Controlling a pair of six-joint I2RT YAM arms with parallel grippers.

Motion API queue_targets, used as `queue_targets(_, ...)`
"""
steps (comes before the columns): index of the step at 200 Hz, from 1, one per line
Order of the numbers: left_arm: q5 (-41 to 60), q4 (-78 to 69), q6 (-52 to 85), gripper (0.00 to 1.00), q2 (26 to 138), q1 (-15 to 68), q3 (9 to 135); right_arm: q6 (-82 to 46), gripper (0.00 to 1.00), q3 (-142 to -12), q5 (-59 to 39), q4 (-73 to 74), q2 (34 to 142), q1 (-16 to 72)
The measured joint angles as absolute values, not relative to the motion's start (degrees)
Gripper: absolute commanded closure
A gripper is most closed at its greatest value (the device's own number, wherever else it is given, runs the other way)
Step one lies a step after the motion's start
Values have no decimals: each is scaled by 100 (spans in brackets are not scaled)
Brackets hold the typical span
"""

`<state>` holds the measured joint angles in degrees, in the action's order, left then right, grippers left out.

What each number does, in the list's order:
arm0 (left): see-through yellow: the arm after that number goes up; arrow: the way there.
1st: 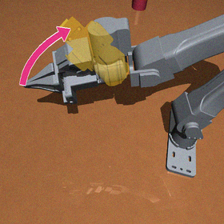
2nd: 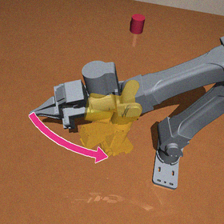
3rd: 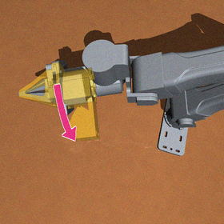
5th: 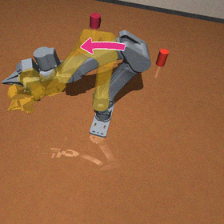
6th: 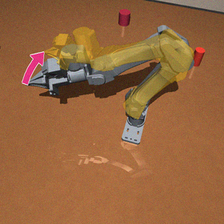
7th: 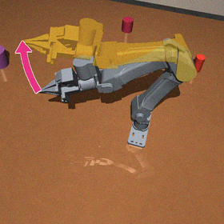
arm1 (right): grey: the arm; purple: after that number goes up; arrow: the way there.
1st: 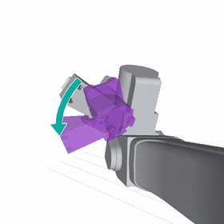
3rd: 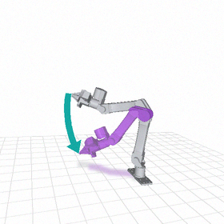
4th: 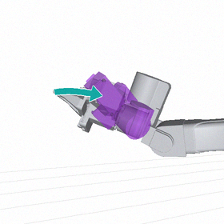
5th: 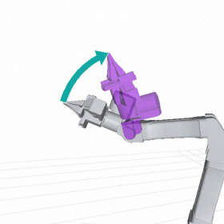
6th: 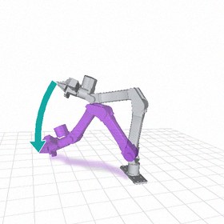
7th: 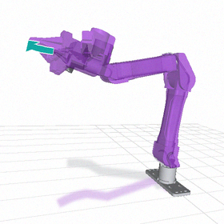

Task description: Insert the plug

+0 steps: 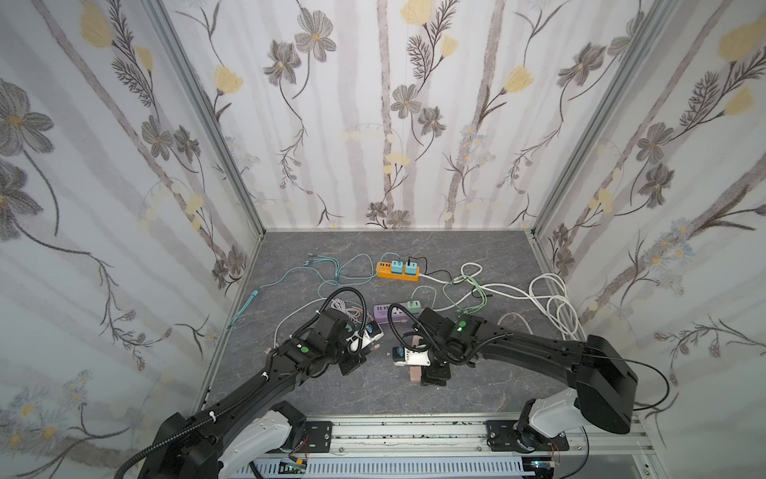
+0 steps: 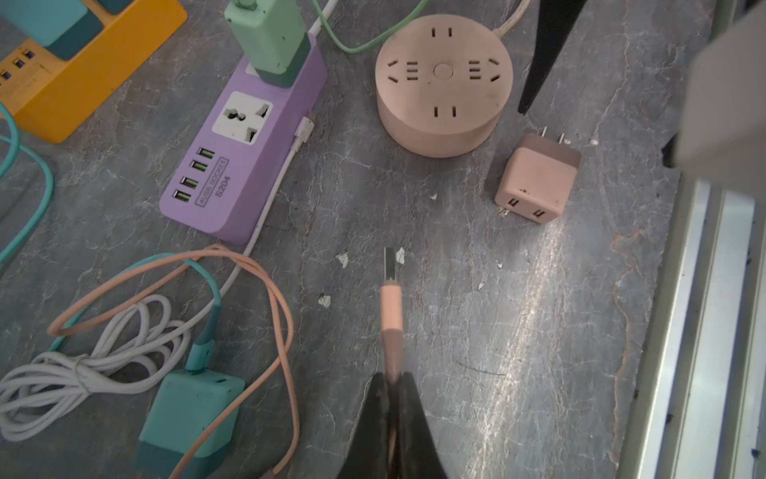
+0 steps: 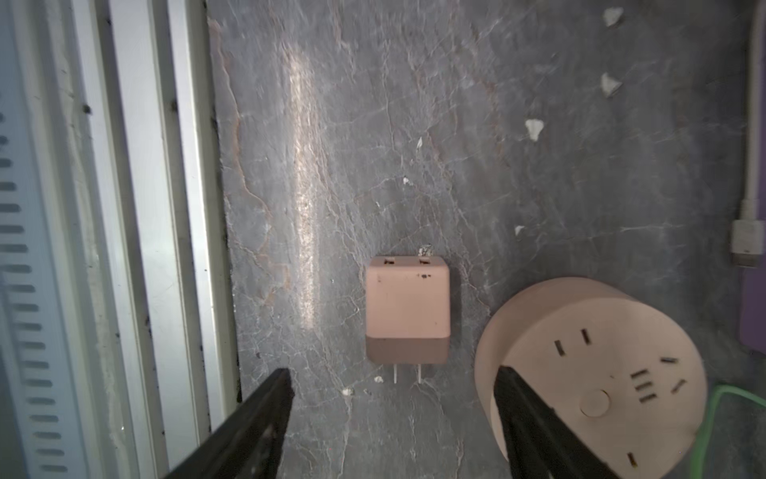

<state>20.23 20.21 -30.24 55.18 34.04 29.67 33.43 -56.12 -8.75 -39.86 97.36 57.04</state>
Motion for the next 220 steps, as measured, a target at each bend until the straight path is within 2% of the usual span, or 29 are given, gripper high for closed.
queue_targets(57, 1500, 2156, -3164, 100, 4882, 3330, 2644, 2897, 25, -5682, -165, -3632, 10578, 6069)
queue_targets(69, 1470, 2154, -3199, 100, 4847, 3308, 2600, 2897, 32, -5688, -49, -3573, 10661, 6069)
queue_targets(85, 1468, 2115, -3223, 100, 4840, 3282, 2571, 2899, 53, -5701, 16, -3573, 10691, 6075)
queue_targets(94, 1468, 2084, -3240, 100, 4836, 3280, 2547, 2902, 61, -5701, 14, -3575, 10691, 6086)
queue_targets(113, 1483, 2056, -3247, 100, 4827, 3271, 2515, 2969, 68, -5669, 12, -3531, 10626, 6086)
queue_targets(142, 1592, 1970, -3253, 100, 4816, 3251, 2493, 3100, 69, -5481, -268, -3518, 9972, 5739)
queue_targets(177, 1966, 1793, -3249, 100, 5212, 3253, 2714, 3837, 67, -5417, -823, -3629, 8715, 4523)
queue_targets(199, 2270, 1380, -3236, 100, 5918, 3334, 3004, 4657, 66, -5419, -1033, -3778, 8783, 3769)
queue_targets(220, 2569, 904, -3236, 100, 6648, 3448, 3291, 5290, 65, -5500, -1297, -3859, 9107, 3457)
